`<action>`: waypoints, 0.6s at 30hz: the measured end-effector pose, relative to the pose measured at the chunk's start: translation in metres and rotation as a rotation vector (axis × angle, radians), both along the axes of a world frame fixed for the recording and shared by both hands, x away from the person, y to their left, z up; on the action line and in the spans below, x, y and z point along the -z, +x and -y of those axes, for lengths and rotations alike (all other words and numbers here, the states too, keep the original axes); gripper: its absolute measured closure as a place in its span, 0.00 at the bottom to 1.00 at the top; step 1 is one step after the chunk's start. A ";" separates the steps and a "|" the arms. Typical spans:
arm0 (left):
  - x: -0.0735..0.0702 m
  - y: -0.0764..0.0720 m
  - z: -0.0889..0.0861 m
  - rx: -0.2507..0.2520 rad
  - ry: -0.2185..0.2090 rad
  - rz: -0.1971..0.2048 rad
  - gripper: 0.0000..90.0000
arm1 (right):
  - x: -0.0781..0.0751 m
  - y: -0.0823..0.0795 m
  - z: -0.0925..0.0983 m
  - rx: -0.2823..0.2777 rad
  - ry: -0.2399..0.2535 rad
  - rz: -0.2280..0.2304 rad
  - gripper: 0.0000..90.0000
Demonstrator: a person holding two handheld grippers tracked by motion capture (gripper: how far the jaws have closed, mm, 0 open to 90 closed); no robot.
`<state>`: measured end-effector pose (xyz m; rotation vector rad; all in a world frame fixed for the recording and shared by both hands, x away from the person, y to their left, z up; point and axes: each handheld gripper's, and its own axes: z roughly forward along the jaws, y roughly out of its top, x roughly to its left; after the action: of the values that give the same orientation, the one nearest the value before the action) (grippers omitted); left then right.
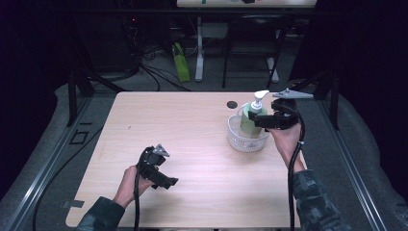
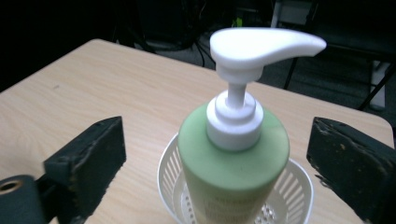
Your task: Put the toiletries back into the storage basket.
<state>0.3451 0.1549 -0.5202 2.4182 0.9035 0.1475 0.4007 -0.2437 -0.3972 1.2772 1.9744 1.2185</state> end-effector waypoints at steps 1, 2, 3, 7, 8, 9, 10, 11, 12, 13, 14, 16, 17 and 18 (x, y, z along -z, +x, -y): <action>0.000 0.000 0.000 0.000 0.000 0.000 0.00 | -0.001 -0.005 0.002 -0.009 -0.019 -0.022 0.02; 0.000 0.000 0.000 0.000 0.001 0.000 0.00 | -0.001 -0.006 0.003 -0.011 -0.024 -0.031 0.01; 0.000 0.000 0.000 0.000 0.001 -0.001 0.00 | -0.002 -0.009 0.004 -0.015 -0.031 -0.037 0.00; 0.000 0.000 0.000 0.000 0.001 -0.002 0.00 | -0.003 -0.020 0.010 -0.030 -0.048 -0.066 0.00; 0.000 0.000 0.000 0.001 0.003 -0.001 0.00 | -0.003 -0.023 0.011 -0.031 -0.055 -0.073 0.00; 0.000 0.000 0.000 0.002 0.003 -0.001 0.00 | -0.003 -0.026 0.012 -0.035 -0.059 -0.074 0.00; 0.000 0.000 0.000 0.000 0.002 -0.002 0.00 | -0.003 -0.029 0.013 -0.037 -0.066 -0.078 0.00; 0.000 0.000 0.000 0.000 0.003 -0.002 0.00 | -0.002 -0.032 0.014 -0.040 -0.068 -0.083 0.00; 0.000 0.001 0.000 0.002 0.004 -0.003 0.00 | -0.002 -0.035 0.014 -0.040 -0.072 -0.081 0.00; 0.001 0.001 0.000 0.000 0.003 -0.005 0.00 | -0.001 -0.038 0.015 -0.038 -0.083 -0.081 0.00; 0.001 0.001 0.000 0.000 0.003 -0.005 0.00 | -0.001 -0.038 0.015 -0.038 -0.083 -0.081 0.00; 0.001 0.001 0.000 0.002 0.005 -0.005 0.00 | 0.001 -0.044 0.016 -0.046 -0.096 -0.082 0.00; 0.001 0.001 0.000 0.001 0.003 -0.005 0.00 | 0.004 -0.051 0.017 -0.052 -0.114 -0.092 0.00; 0.001 0.001 -0.001 0.001 0.006 -0.003 0.00 | 0.006 -0.054 0.017 -0.055 -0.111 -0.093 0.00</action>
<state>0.3458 0.1555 -0.5210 2.4244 0.9046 0.1465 0.3470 -0.2611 -0.4028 1.2521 2.1251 1.0761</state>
